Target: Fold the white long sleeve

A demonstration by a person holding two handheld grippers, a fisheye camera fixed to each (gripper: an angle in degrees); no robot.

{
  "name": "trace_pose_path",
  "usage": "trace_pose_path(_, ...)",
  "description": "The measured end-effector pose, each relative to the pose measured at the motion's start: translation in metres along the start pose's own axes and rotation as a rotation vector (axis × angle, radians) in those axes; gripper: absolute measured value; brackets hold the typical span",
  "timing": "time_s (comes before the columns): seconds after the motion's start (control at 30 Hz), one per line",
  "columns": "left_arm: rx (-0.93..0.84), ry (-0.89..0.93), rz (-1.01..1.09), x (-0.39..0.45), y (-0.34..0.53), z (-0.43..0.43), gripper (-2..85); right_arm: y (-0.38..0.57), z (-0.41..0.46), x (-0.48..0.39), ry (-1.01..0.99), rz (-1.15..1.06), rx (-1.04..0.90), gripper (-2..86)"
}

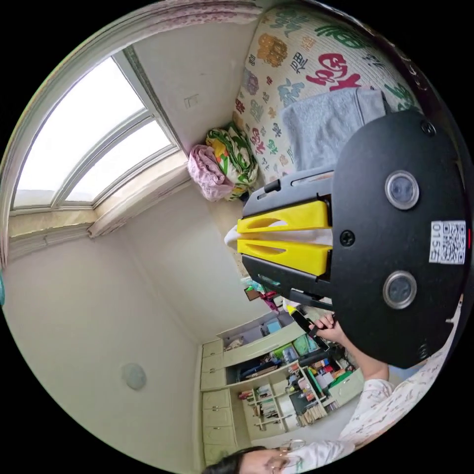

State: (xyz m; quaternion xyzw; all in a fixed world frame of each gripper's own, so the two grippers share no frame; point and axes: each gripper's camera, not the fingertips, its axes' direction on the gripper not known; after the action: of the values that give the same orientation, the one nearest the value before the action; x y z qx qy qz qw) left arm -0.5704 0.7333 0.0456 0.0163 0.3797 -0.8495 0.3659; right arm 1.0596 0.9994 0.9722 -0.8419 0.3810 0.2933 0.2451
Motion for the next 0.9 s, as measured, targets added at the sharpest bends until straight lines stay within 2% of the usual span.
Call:
trace_pose_path(0.23,0.161,-0.231,0.048,-0.059,0.025,-0.355,0.6,0.079,-0.002,-0.050,-0.322,0.075,-0.086,0.8)
trace_pose_path(0.33,0.189,-0.287,0.052,-0.063,0.048,-0.466,0.7,0.105,0.007,-0.060,-0.437,0.126,-0.116,0.8)
trace_pose_path(0.43,0.180,-0.335,-0.026,-0.078,0.079,-0.540,0.7,0.126,0.027,-0.068,-0.487,0.139,-0.183,0.9)
trace_pose_path(0.53,0.162,-0.369,-0.109,-0.106,0.116,-0.579,0.9,0.149,0.063,-0.066,-0.481,0.154,-0.256,1.1)
trace_pose_path(0.67,0.106,-0.441,-0.207,-0.159,0.161,-0.575,1.2,0.180,0.132,-0.048,-0.395,0.209,-0.361,1.8)
trace_pose_path(0.73,0.001,-0.530,-0.277,-0.211,0.194,-0.537,1.8,0.204,0.196,-0.029,-0.259,0.266,-0.429,2.9)
trace_pose_path(0.83,-0.130,-0.662,-0.389,-0.270,0.245,-0.485,3.0,0.233,0.267,-0.012,-0.029,0.188,-0.547,4.6)
trace_pose_path(0.9,-0.167,-0.691,-0.433,-0.284,0.269,-0.478,4.5,0.243,0.281,0.000,0.017,0.151,-0.587,5.8)
